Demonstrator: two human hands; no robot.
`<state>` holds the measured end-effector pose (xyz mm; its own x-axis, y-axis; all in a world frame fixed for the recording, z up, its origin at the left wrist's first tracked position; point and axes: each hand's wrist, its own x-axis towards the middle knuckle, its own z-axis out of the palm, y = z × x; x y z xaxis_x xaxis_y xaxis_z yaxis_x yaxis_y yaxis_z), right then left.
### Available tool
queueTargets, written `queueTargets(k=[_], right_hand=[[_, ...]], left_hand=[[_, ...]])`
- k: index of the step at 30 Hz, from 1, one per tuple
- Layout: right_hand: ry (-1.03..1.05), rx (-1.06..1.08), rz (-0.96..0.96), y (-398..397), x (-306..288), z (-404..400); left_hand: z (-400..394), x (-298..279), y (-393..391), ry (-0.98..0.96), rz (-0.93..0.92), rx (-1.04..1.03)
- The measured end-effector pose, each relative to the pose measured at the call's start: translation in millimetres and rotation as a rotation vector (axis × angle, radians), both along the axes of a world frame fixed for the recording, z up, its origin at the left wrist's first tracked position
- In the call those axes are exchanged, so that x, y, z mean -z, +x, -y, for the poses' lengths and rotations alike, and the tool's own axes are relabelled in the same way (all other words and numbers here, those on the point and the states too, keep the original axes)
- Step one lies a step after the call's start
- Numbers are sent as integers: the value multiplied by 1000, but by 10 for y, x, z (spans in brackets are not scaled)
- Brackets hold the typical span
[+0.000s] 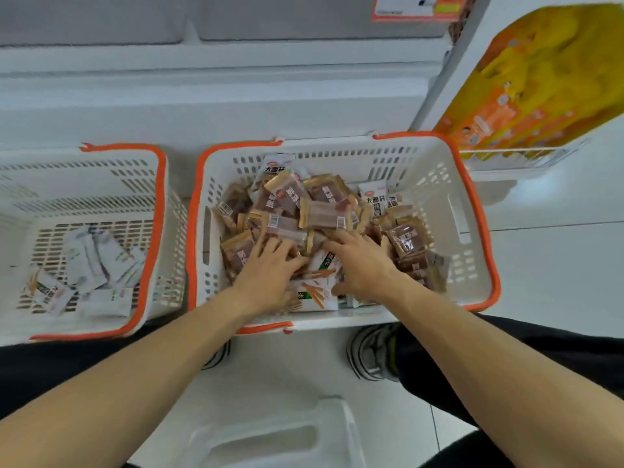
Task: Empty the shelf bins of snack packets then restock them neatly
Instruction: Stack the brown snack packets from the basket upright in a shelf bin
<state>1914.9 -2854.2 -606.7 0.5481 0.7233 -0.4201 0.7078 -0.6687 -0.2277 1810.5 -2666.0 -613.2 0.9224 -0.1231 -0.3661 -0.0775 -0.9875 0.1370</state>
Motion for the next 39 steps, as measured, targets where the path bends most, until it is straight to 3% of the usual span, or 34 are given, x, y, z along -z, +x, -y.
queueTargets(k=[6,10,13,15,20,26,30,34,37,39], right_hand=[[12,239,-28,313,-82,196],[105,372,-130,211,-32,-4],[100,329,-43,88,21,-123],[70,279,-49,56,-12,-147],[-66,58,-87,9,-116,-120],[125,97,-260,-254,-60,-152],[376,333,-532,-289,-90,-189],[578,477,-658,-233,-212,-262],[676,522,-770,-167,-301,-340],[621,470,-699,-110,-302,-375]], left_hand=[[-192,-18,94,16,128,-298],[-41,-99,89,-38,212,-209],[39,-80,55,-189,64,-129],[49,-18,26,-172,-58,-75],[30,74,-53,-166,-90,-108],[39,48,-119,-271,-86,-284],[-63,-11,-151,-505,-147,-366],[-111,-245,-35,-727,-144,-440],[-238,-413,74,-723,-50,-475],[-342,-467,97,-680,11,-495]])
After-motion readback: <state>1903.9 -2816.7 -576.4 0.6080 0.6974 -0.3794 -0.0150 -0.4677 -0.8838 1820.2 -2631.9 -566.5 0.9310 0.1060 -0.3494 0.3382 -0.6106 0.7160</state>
